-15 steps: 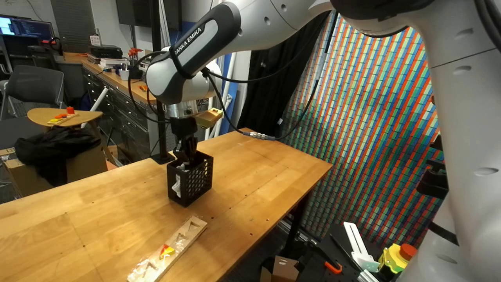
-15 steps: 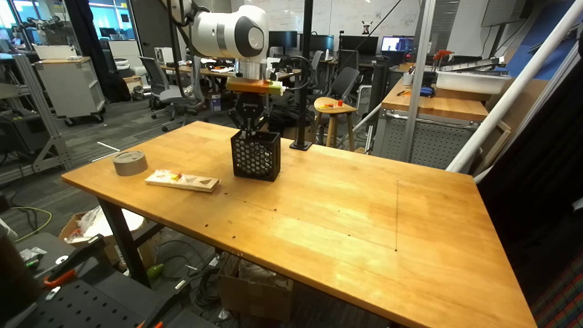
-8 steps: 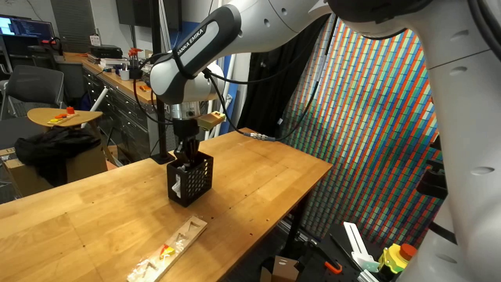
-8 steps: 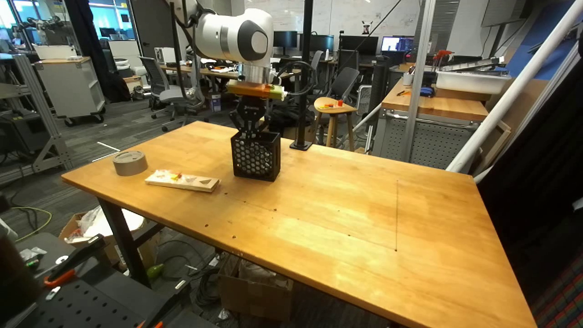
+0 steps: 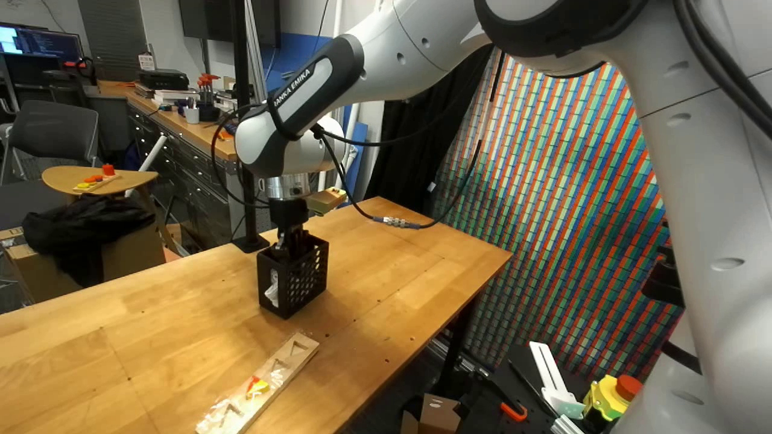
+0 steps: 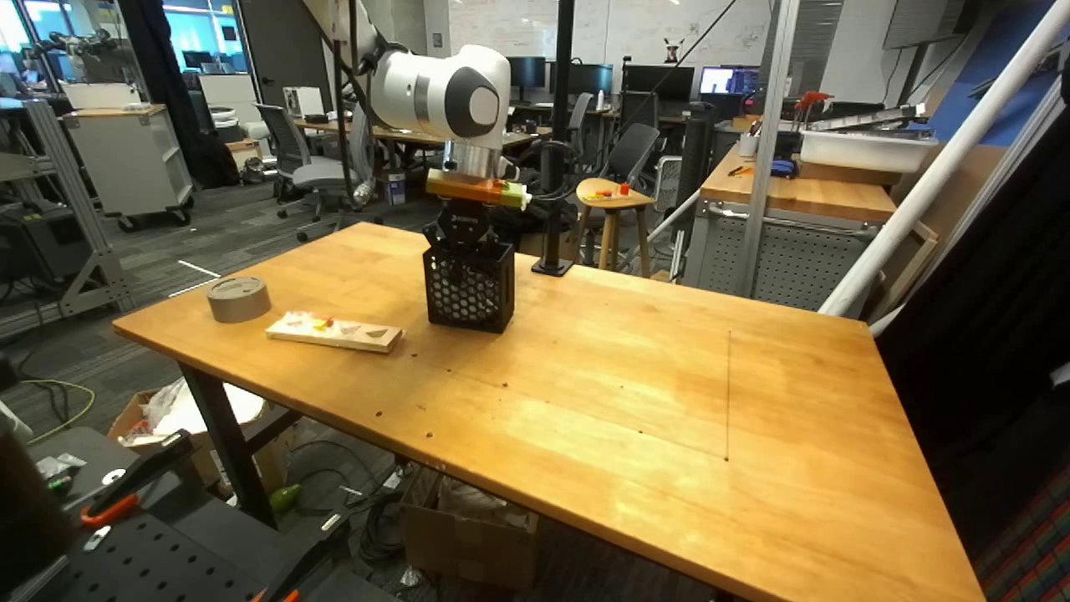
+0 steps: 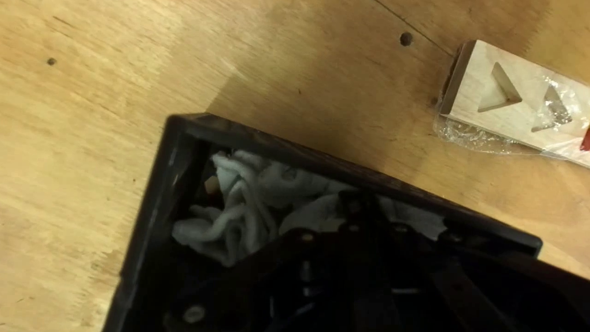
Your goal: Put the towel inside the black box
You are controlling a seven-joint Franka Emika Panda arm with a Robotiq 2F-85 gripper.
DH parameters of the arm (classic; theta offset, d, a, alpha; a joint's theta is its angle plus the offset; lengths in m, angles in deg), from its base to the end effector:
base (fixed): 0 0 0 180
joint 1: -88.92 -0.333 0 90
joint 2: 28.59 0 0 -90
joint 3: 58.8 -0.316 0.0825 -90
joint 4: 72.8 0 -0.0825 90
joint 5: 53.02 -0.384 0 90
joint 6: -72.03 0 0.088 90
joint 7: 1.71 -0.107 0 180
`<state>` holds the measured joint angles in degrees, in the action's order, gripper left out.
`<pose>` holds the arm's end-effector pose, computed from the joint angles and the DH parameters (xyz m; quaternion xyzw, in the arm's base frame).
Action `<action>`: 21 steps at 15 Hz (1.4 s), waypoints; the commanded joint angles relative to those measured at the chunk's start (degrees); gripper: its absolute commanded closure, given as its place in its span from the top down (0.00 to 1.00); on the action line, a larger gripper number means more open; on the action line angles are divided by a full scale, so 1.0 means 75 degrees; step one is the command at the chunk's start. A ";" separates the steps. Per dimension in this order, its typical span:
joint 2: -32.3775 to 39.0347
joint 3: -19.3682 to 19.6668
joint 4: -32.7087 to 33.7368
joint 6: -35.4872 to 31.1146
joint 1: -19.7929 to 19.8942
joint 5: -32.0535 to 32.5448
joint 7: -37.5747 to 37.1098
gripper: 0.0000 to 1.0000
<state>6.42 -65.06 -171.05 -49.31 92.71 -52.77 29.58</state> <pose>0.6490 0.0221 0.2206 -0.9530 -0.2837 0.0913 0.0548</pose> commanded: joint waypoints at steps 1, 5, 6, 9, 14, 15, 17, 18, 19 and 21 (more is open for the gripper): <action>0.0578 -0.0307 0.0265 -0.0151 0.0261 -0.0480 0.0432 0.05; 0.0928 -0.0585 0.0348 -0.0211 0.0476 -0.1133 0.0829 0.05; 0.0977 -0.0635 0.0361 -0.0198 0.0504 -0.1285 0.0921 0.05; 0.0752 -0.0578 0.0215 -0.0245 0.0511 -0.1437 0.0861 0.05; 0.0025 -0.0340 -0.0208 -0.0306 0.0323 -0.1110 0.0400 0.05; -0.0086 -0.0319 -0.0272 -0.0323 0.0291 -0.1061 0.0325 0.05; -0.0343 -0.0276 -0.0425 -0.0384 0.0220 -0.0945 0.0133 0.05; -0.0472 -0.0268 -0.0503 -0.0446 0.0200 -0.0918 0.0053 0.06; -0.0619 -0.0256 -0.0592 -0.0490 0.0184 -0.0891 -0.0031 0.06; -0.0932 -0.0207 -0.0763 -0.0517 0.0151 -0.0792 -0.0191 0.05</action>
<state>4.81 -67.79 -172.67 -51.54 94.97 -60.03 30.59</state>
